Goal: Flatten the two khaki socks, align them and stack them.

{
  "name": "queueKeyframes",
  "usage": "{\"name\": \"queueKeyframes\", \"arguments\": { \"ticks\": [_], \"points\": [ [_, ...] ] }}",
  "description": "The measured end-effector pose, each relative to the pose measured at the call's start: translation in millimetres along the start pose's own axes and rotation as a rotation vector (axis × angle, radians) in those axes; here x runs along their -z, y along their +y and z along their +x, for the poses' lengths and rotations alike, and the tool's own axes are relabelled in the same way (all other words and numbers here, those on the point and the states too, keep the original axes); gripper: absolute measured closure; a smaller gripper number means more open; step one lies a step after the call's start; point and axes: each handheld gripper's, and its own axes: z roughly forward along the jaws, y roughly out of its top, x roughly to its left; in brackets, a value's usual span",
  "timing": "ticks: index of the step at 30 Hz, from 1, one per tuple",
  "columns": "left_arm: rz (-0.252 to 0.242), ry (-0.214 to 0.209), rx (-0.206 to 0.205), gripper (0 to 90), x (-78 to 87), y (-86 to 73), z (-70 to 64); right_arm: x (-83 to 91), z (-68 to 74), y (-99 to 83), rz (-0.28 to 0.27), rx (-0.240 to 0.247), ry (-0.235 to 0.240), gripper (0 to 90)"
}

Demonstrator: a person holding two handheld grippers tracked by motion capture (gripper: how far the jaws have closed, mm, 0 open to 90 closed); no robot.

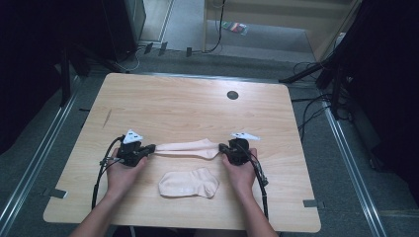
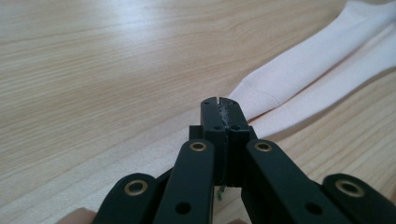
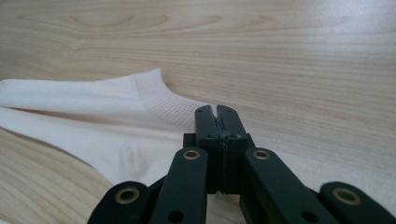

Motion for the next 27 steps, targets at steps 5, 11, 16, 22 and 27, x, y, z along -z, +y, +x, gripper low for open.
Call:
{"name": "queueKeyframes", "arguments": {
  "ticks": [5, 11, 16, 22, 27],
  "points": [
    [-0.062, -0.118, 0.026, 77.8, -0.9, 2.4, -7.3, 2.4, 4.2, -3.4, -0.048, 0.005, 0.085, 75.1],
    [-0.134, -0.147, 0.164, 55.2, 3.6, 7.2, 6.6, 9.6, -4.2, 2.1, -0.086, -0.055, 0.081, 62.0],
    [-0.103, -0.183, 0.185, 55.4, -6.2, 6.4, 4.9, 4.8, -3.1, -0.5, -0.049, -0.052, 0.078, 61.4],
    [-0.054, -0.217, 0.155, 74.8, -13.3, 7.9, -2.3, -3.2, 7.0, -3.9, -0.030, -0.017, 0.069, 64.6],
    [-0.034, -0.237, 0.118, 90.0, -12.1, 8.8, -5.4, -7.5, 17.2, -3.6, -0.004, 0.042, 0.060, 87.5]
  ]
}}
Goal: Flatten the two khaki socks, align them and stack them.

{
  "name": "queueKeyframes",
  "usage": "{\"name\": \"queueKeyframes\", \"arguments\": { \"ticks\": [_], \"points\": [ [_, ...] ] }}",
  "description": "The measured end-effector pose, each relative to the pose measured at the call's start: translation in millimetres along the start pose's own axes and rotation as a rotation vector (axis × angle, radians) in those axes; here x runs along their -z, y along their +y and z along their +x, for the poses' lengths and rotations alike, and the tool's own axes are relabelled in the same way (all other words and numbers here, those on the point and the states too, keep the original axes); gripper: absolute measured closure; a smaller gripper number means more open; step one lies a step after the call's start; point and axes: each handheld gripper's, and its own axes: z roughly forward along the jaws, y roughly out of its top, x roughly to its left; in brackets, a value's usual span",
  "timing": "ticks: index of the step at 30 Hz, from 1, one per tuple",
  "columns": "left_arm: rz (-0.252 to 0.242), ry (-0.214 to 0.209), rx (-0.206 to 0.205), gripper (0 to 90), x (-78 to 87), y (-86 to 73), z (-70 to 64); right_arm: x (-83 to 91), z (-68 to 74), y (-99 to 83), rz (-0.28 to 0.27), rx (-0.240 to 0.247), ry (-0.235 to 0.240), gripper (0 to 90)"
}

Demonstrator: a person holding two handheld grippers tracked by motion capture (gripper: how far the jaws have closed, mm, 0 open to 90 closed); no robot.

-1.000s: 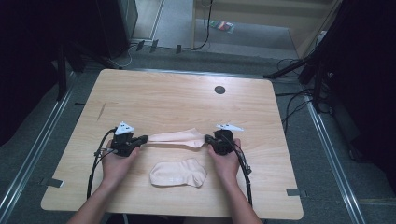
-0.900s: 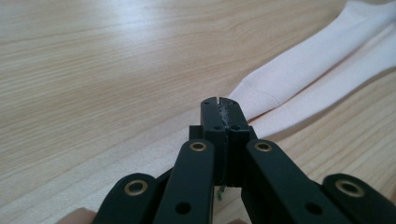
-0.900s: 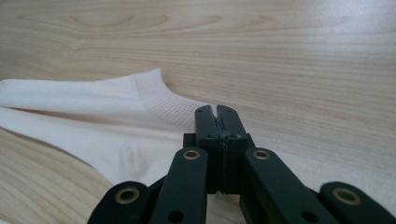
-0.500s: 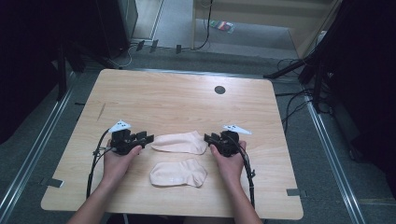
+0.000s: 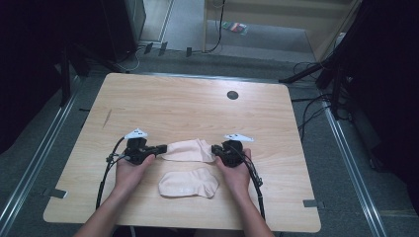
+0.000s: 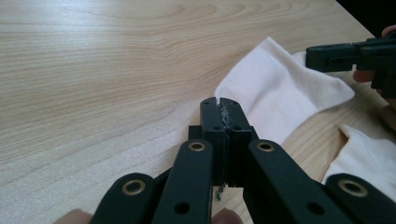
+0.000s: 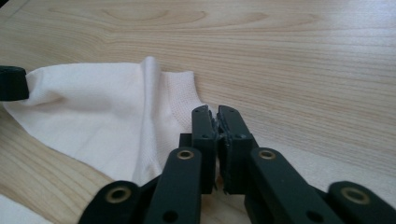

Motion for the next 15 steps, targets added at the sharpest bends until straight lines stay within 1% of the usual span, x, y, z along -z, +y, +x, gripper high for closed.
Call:
{"name": "queueKeyframes", "arguments": {
  "ticks": [1, 2, 4, 5, 7, 8, 9, 10, 11, 12, 14, 15],
  "points": [
    [0.000, 0.000, 0.000, 90.0, 0.0, 0.0, 0.0, 0.0, 0.0, 0.0, 0.000, 0.000, 0.000, 87.5],
    [-0.002, 0.010, -0.018, 90.0, 1.5, 0.0, -0.5, 0.2, 0.3, 0.1, 0.001, 0.000, 0.005, 88.2],
    [-0.016, 0.006, -0.025, 90.0, 6.6, 0.7, -1.7, 4.7, 0.4, 1.8, -0.011, -0.009, 0.019, 88.6],
    [-0.016, 0.006, -0.025, 90.0, 6.6, 0.7, -1.7, 4.7, 0.4, 1.8, -0.011, -0.009, 0.019, 88.6],
    [-0.032, 0.002, -0.035, 90.0, 10.5, 1.2, -4.1, 11.6, 0.5, 4.6, -0.037, -0.012, 0.030, 88.8],
    [-0.047, -0.001, -0.055, 90.0, 15.4, 1.3, -7.6, 17.8, 0.9, 6.9, -0.058, -0.014, 0.038, 88.8],
    [-0.047, -0.001, -0.055, 90.0, 15.4, 1.3, -7.6, 17.8, 0.9, 6.9, -0.058, -0.014, 0.038, 88.8],
    [-0.054, 0.000, -0.058, 90.0, 17.7, 1.3, -9.6, 25.1, 1.8, 9.1, -0.075, -0.009, 0.043, 88.9],
    [-0.061, 0.022, -0.065, 90.0, 20.3, 1.3, -11.8, 25.1, 1.8, 9.1, -0.075, -0.009, 0.043, 88.9],
    [-0.076, 0.030, -0.063, 90.0, 23.5, 1.2, -13.4, 28.6, 2.4, 9.8, -0.081, -0.006, 0.047, 88.9],
    [-0.098, 0.024, -0.055, 90.0, 31.5, 1.3, -17.3, 36.3, 3.9, 10.2, -0.091, -0.004, 0.060, 88.9],
    [-0.099, 0.022, -0.063, 90.0, 34.4, 1.2, -18.9, 41.0, 5.5, 9.9, -0.095, -0.002, 0.068, 88.9]
  ]
}}
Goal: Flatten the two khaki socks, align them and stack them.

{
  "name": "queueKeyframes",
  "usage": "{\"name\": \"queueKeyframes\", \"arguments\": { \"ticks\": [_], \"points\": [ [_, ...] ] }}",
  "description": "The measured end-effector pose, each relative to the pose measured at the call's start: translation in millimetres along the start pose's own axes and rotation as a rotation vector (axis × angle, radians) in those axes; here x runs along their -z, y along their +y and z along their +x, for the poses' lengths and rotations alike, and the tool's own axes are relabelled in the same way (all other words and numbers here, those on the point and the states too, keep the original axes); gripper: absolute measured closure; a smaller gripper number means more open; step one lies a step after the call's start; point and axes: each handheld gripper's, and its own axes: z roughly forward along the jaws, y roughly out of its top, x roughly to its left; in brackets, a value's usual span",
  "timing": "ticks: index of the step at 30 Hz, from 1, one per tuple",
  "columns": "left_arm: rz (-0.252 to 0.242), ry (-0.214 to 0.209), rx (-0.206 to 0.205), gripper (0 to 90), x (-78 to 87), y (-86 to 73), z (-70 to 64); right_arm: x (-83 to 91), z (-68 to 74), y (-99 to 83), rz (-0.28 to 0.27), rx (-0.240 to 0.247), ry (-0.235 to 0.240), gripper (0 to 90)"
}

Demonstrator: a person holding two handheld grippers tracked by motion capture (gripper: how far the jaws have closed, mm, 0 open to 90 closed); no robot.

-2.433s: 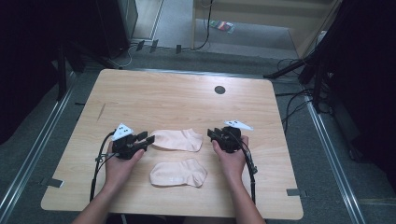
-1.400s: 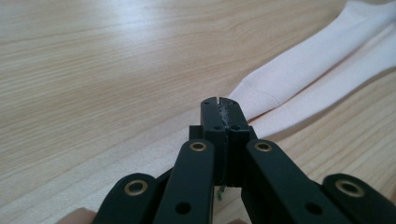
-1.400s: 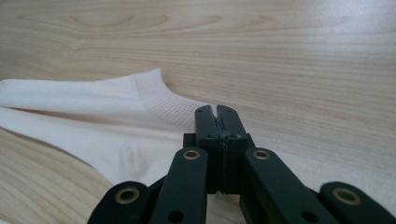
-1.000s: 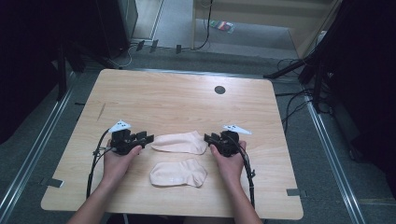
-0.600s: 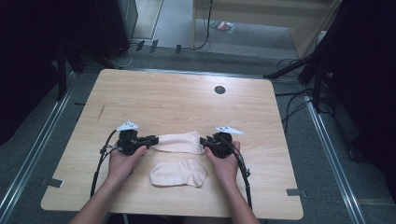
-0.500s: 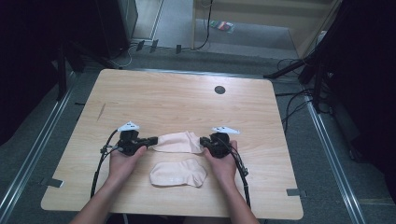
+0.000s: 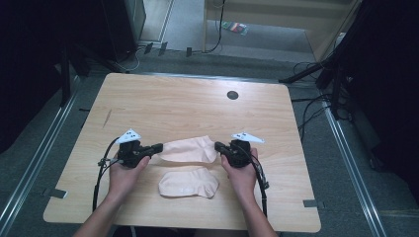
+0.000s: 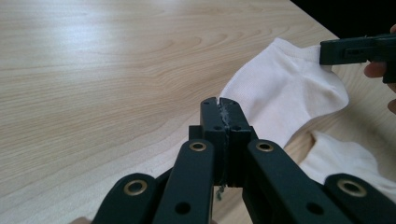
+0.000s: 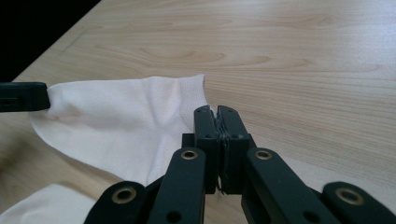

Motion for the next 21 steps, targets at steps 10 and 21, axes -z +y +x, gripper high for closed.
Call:
{"name": "queueKeyframes", "arguments": {
  "ticks": [10, 21],
  "points": [
    [-0.006, -0.077, -0.028, 90.0, 31.1, -10.2, -22.1, 26.8, 14.4, -10.8, 0.000, -0.002, 0.034, 88.9],
    [0.027, -0.096, -0.035, 90.0, 42.2, -28.6, -38.5, 51.9, 29.5, -27.9, 0.009, 0.025, 0.048, 88.8]
  ]
}}
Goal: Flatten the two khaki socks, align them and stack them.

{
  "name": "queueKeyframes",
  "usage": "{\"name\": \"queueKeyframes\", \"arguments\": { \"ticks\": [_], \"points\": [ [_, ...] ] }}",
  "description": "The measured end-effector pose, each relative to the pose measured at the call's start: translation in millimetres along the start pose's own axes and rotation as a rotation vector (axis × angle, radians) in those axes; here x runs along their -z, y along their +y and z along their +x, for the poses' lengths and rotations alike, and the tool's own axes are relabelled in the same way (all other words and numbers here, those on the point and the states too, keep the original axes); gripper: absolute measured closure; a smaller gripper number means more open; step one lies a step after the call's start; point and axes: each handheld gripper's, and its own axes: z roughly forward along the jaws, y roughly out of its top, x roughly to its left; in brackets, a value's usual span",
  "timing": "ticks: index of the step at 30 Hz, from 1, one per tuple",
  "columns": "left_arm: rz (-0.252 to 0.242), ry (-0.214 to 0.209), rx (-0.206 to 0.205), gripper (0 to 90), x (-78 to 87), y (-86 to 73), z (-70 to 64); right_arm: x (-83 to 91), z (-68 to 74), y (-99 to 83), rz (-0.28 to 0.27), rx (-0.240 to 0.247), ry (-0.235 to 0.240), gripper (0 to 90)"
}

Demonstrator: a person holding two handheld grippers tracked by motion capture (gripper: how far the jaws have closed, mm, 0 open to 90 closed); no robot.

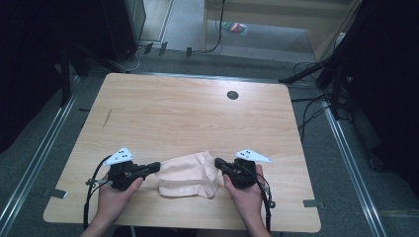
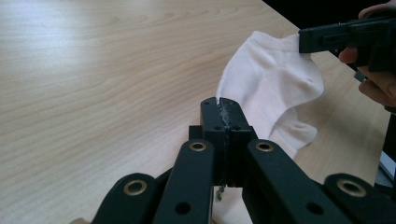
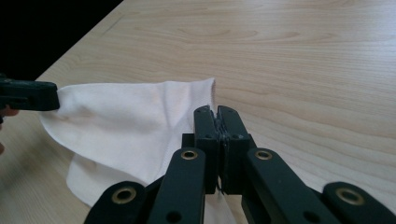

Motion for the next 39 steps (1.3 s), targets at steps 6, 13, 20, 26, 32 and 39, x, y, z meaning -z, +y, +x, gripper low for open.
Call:
{"name": "queueKeyframes", "arguments": {
  "ticks": [6, 13, 20, 26, 32, 39],
  "points": [
    [0.011, -0.013, -0.001, 90.0, 5.5, -8.7, -6.2, 11.8, 0.4, -12.5, -0.007, -0.018, -0.015, 88.8],
    [0.023, -0.007, 0.012, 90.0, 8.0, -17.4, -6.5, 15.1, 5.7, -24.8, 0.004, -0.022, 0.003, 88.8],
    [0.053, 0.009, -0.010, 90.0, 4.1, -23.4, -8.2, 13.0, 11.5, -31.1, 0.015, 0.004, -0.005, 88.8],
    [0.090, 0.022, -0.007, 90.0, -1.9, -27.2, -6.3, 9.0, 11.6, -35.3, 0.032, 0.011, -0.018, 88.8],
    [0.136, 0.088, -0.007, 90.0, -10.1, -31.8, 1.1, 0.6, 5.8, -42.3, 0.076, 0.018, -0.049, 88.8],
    [0.155, 0.139, -0.025, 90.0, -15.0, -33.5, 1.4, -4.7, 1.4, -46.2, 0.100, 0.026, -0.084, 88.8]
  ]
}}
